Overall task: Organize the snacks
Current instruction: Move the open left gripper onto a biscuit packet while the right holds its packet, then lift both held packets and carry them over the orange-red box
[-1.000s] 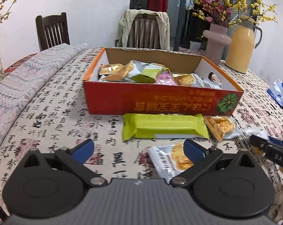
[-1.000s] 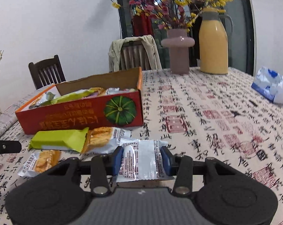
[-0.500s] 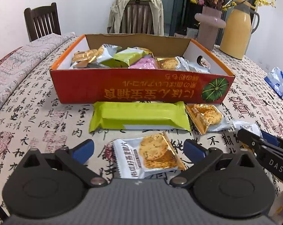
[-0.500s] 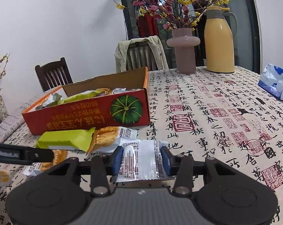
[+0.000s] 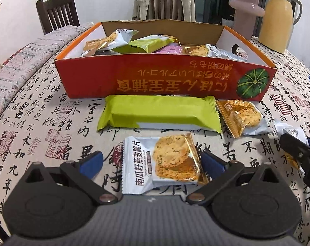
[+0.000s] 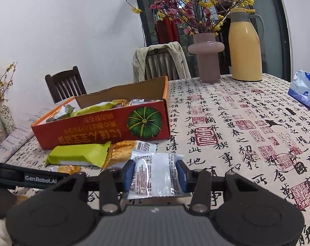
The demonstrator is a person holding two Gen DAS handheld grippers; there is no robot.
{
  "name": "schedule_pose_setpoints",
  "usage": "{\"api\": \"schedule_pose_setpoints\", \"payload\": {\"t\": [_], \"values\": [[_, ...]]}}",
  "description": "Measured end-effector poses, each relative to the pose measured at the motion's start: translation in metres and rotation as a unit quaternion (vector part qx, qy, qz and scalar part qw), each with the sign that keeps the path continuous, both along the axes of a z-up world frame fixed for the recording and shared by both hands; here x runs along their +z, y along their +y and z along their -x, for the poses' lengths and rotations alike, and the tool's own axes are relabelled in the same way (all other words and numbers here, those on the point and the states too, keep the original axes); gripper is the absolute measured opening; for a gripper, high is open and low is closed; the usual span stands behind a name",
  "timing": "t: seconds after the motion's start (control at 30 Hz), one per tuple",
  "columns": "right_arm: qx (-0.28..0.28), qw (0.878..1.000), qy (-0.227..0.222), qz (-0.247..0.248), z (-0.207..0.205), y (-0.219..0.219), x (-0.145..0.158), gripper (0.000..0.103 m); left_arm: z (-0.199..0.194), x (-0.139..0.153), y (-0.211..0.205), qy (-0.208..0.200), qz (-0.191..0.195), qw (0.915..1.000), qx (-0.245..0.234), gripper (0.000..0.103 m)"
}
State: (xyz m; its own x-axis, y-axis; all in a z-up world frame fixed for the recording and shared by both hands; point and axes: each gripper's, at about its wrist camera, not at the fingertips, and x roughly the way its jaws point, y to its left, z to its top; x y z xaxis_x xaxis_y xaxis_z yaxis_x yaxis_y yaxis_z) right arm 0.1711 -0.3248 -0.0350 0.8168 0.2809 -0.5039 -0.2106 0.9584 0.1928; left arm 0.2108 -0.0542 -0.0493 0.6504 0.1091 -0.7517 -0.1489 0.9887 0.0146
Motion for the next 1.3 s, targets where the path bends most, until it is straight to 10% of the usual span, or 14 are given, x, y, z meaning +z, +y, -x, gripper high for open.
{"api": "schedule_pose_setpoints", "payload": {"t": [0.83, 1.3], "values": [[0.002, 1.0, -0.016, 0.005, 0.005, 0.001, 0.001, 0.043, 0.022, 0.01, 0.004, -0.027, 0.026, 0.9987, -0.035, 0.049], [-0.006, 1.0, -0.02, 0.012, 0.005, 0.002, 0.001, 0.043, 0.036, 0.023, 0.008, -0.062, 0.036, 0.9958, -0.057, 0.046]]}}
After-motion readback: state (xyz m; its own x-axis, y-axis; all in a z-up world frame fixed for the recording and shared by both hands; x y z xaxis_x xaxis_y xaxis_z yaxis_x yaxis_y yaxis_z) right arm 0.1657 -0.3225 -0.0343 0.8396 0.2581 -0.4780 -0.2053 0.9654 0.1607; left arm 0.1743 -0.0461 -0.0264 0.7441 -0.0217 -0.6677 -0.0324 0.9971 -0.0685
